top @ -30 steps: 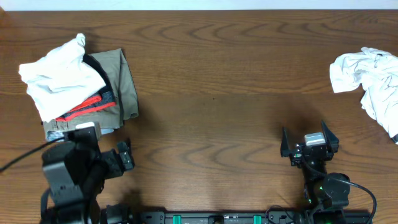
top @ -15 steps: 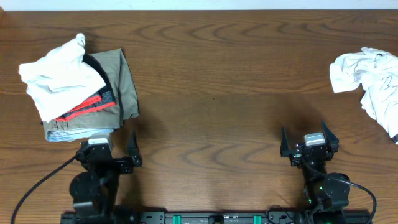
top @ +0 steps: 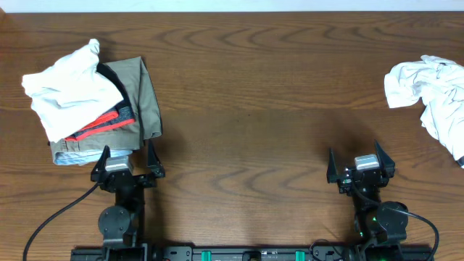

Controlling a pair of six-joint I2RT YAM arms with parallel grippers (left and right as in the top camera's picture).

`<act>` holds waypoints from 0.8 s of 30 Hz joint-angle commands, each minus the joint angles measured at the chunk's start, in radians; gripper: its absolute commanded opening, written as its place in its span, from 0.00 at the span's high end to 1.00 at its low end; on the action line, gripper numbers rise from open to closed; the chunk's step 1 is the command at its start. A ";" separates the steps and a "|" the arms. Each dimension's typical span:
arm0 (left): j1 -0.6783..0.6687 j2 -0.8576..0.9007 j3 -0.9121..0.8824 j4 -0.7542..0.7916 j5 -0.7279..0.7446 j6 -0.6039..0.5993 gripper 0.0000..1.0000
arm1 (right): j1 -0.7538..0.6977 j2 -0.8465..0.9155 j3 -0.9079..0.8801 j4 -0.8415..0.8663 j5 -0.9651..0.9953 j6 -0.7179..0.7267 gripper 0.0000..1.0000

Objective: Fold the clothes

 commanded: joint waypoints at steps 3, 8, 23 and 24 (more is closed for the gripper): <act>-0.019 -0.008 -0.015 -0.116 -0.053 -0.005 0.02 | 0.000 -0.005 -0.001 -0.005 -0.004 -0.005 0.01; -0.019 -0.008 -0.015 -0.120 0.017 -0.005 0.02 | 0.000 -0.005 -0.001 -0.005 -0.004 -0.005 0.01; -0.019 -0.006 -0.015 -0.120 0.017 -0.005 0.02 | 0.000 -0.005 -0.001 -0.005 -0.004 -0.005 0.01; -0.019 -0.006 -0.015 -0.120 0.017 -0.005 0.02 | 0.000 -0.005 -0.001 -0.005 -0.004 -0.005 0.01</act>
